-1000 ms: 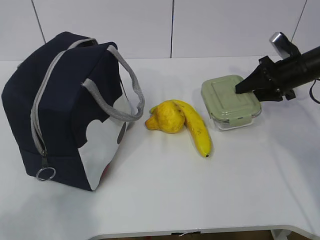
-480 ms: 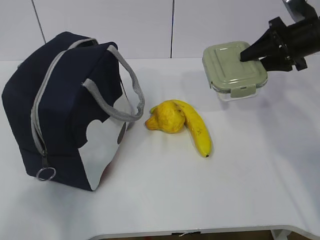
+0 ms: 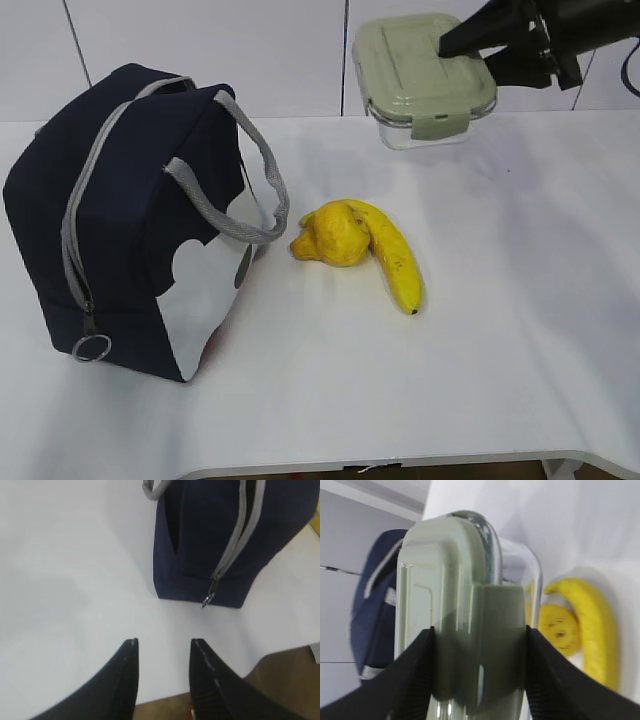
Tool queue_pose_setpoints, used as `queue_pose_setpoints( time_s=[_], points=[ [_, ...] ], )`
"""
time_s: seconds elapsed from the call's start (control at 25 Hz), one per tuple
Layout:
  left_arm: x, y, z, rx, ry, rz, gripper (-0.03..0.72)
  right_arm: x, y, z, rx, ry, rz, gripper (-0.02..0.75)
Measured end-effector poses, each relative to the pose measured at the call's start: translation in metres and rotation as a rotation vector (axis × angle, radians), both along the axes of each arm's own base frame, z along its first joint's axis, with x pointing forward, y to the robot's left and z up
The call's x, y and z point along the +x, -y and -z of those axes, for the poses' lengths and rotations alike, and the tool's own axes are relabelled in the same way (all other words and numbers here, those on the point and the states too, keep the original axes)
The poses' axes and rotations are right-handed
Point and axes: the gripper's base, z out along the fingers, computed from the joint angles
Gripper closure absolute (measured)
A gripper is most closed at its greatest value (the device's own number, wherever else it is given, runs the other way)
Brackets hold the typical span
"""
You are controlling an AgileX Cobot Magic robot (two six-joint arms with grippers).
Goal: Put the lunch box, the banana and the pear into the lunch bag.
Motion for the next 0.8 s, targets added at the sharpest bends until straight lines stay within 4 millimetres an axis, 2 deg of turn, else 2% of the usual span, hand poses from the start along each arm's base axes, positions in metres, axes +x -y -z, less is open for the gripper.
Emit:
queue_pose_setpoints(
  time_s=[0.16, 0.4, 0.8],
  points=[
    [0.030, 0.006, 0.005, -0.055, -0.037, 0.029, 0.437, -0.005, -0.025, -0.010, 0.061, 0.011, -0.047, 0.339],
    [0.076, 0.009, 0.020, -0.048, -0.065, 0.071, 0.354, -0.012, -0.064, -0.014, 0.120, 0.006, -0.131, 0.339],
    [0.153, 0.017, 0.009, -0.063, -0.074, 0.164, 0.342, -0.020, -0.097, -0.021, 0.199, 0.001, -0.196, 0.339]
  ],
)
